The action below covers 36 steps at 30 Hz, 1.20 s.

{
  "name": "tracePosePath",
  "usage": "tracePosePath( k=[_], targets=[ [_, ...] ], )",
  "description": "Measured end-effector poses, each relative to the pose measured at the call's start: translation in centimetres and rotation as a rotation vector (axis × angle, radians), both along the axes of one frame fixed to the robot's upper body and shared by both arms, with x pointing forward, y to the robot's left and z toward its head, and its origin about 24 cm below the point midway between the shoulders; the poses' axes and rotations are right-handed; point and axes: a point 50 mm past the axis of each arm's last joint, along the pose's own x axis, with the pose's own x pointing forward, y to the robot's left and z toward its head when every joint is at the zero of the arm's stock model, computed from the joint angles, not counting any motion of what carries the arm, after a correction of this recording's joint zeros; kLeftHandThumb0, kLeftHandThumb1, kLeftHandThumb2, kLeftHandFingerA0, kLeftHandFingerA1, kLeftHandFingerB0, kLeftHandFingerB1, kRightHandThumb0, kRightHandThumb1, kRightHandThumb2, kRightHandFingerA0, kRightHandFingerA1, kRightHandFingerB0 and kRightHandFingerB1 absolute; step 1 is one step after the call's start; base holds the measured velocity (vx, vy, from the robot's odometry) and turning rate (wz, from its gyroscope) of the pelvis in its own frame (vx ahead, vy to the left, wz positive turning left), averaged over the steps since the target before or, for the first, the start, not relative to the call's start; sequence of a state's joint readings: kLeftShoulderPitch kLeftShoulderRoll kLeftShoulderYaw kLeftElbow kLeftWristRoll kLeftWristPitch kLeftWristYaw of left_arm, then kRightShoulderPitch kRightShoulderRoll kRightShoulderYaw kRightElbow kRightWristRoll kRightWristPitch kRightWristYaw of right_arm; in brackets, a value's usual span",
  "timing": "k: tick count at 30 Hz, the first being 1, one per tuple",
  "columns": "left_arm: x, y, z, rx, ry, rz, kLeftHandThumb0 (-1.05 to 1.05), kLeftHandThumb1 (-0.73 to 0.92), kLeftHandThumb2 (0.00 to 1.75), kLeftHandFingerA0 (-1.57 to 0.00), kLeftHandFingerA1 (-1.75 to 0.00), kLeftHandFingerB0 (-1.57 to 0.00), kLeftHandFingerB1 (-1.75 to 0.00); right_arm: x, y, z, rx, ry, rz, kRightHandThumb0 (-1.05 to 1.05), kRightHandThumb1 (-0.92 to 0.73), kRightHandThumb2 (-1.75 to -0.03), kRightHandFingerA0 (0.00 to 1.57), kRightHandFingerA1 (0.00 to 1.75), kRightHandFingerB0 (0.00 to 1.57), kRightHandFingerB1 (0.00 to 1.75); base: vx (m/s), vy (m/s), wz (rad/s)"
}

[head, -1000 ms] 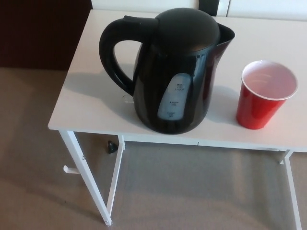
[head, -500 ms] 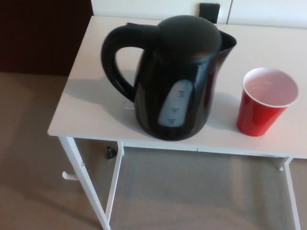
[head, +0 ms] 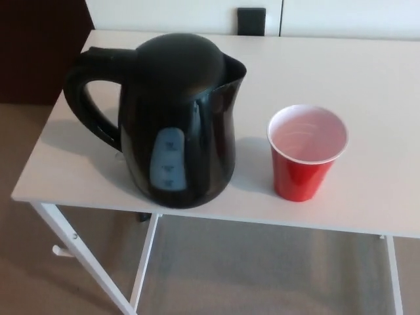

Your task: The robot walk towards a table in front and uses its left hand to pick up the pot from the base and pour water to the cup on the right hand side

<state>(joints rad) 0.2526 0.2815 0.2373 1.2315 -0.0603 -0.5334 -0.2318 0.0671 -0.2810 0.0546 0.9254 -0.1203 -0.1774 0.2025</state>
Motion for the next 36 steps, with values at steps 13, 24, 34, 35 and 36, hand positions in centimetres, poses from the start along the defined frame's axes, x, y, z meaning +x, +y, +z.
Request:
tracePosePath(
  k=[13,24,34,35,36],
  targets=[
    [0.7,0.5,0.3,0.012,-0.017,-0.002,-0.28,0.59,0.58,-0.61,-0.43,-0.43,-0.36,0.4,0.6,0.0,0.009,-0.009,0.007,-0.30,-0.64,-0.58,0.65,0.51,0.44,0.42,0.02,0.104,0.01],
    [2.0,1.1,1.2,0.001,-0.168,0.118,-0.45,0.56,0.58,-0.38,-0.36,-0.33,-0.32,0.7,0.5,0.1,0.008,-0.010,0.002,-0.30,-0.65,-0.59,0.62,0.51,0.43,0.42,-0.01,-0.066,0.03],
    [7.0,2.6,7.1,0.098,-0.542,0.043,-0.46,0.54,0.57,-0.19,-0.33,-0.15,-0.28,1.5,0.6,0.3,0.012,-0.023,0.009,-0.31,-0.63,-0.58,0.64,0.50,0.44,0.42,0.00,0.000,0.00],
    [7.6,2.6,7.8,0.109,-0.578,0.024,-0.46,0.54,0.57,-0.19,-0.33,-0.15,-0.28,1.5,0.6,0.3,0.012,-0.023,0.009,-0.31,-0.63,-0.58,0.64,0.50,0.44,0.42,0.00,0.000,0.00],
    [8.0,2.6,8.3,0.115,-0.599,0.011,-0.29,0.41,0.92,-0.01,-0.49,0.00,-0.48,1.5,0.6,0.3,0.012,-0.023,0.009,-0.31,-0.65,-0.58,0.66,0.50,0.43,0.42,0.00,0.000,0.00]
  ],
)
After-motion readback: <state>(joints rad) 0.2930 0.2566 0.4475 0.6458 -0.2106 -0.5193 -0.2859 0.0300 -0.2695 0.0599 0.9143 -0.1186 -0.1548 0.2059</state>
